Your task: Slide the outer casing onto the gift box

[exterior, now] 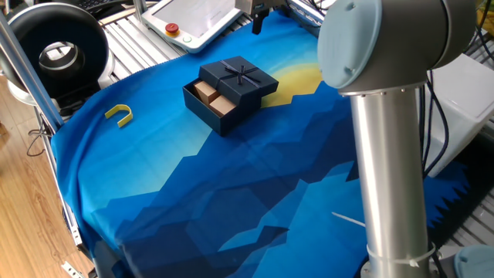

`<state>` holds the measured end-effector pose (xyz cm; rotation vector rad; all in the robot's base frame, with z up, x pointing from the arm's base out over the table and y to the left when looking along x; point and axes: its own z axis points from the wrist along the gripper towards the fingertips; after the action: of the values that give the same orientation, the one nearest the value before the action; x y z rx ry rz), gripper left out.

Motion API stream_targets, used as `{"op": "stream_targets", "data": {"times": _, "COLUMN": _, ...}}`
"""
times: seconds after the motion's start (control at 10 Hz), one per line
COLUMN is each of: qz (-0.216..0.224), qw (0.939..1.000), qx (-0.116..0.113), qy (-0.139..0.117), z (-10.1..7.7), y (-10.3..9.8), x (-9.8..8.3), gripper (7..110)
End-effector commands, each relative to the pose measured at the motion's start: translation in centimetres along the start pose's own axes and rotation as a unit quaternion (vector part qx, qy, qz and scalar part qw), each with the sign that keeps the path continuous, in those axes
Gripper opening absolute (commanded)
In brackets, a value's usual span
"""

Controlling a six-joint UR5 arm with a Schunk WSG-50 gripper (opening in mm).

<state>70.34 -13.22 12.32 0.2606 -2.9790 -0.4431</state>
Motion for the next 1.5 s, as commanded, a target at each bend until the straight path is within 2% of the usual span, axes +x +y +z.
{"op": "stream_targets", "data": {"times": 0.0, "qz": -0.008, "qw": 0.9998, "qx": -0.006, "qy": 0.016, "z": -0.2, "y": 0.3, "x": 0.9, "gripper": 7}}
{"op": "stream_targets", "data": {"times": 0.4, "qz": -0.016, "qw": 0.9994, "qx": -0.012, "qy": 0.027, "z": -0.2, "y": 0.6, "x": 1.4, "gripper": 7}}
{"op": "stream_targets", "data": {"times": 0.5, "qz": -0.018, "qw": 0.9994, "qx": -0.013, "qy": 0.026, "z": -0.2, "y": 0.6, "x": 1.4, "gripper": 7}}
{"op": "stream_targets", "data": {"times": 0.6, "qz": -0.021, "qw": 0.9996, "qx": -0.012, "qy": 0.014, "z": -0.2, "y": 0.6, "x": 0.8, "gripper": 7}}
{"op": "stream_targets", "data": {"times": 0.8, "qz": -0.028, "qw": 0.9996, "qx": 0.008, "qy": -0.005, "z": -0.1, "y": -0.4, "x": -0.2, "gripper": 7}}
{"op": "stream_targets", "data": {"times": 0.9, "qz": -0.020, "qw": 0.9995, "qx": 0.023, "qy": -0.006, "z": -0.2, "y": -1.2, "x": -0.3, "gripper": 7}}
{"op": "stream_targets", "data": {"times": 1.0, "qz": -0.007, "qw": 0.9996, "qx": 0.027, "qy": -0.002, "z": -0.2, "y": -1.4, "x": 0.0, "gripper": 7}}
{"op": "stream_targets", "data": {"times": 1.1, "qz": -0.008, "qw": 0.9997, "qx": 0.022, "qy": 0.000, "z": -0.2, "y": -1.1, "x": 0.1, "gripper": 7}}
{"op": "stream_targets", "data": {"times": 1.2, "qz": -0.011, "qw": 0.9995, "qx": 0.028, "qy": 0.006, "z": -0.2, "y": -1.4, "x": 0.4, "gripper": 7}}
{"op": "stream_targets", "data": {"times": 1.4, "qz": -0.009, "qw": 0.9991, "qx": 0.031, "qy": 0.027, "z": -0.1, "y": -1.6, "x": 1.3, "gripper": 7}}
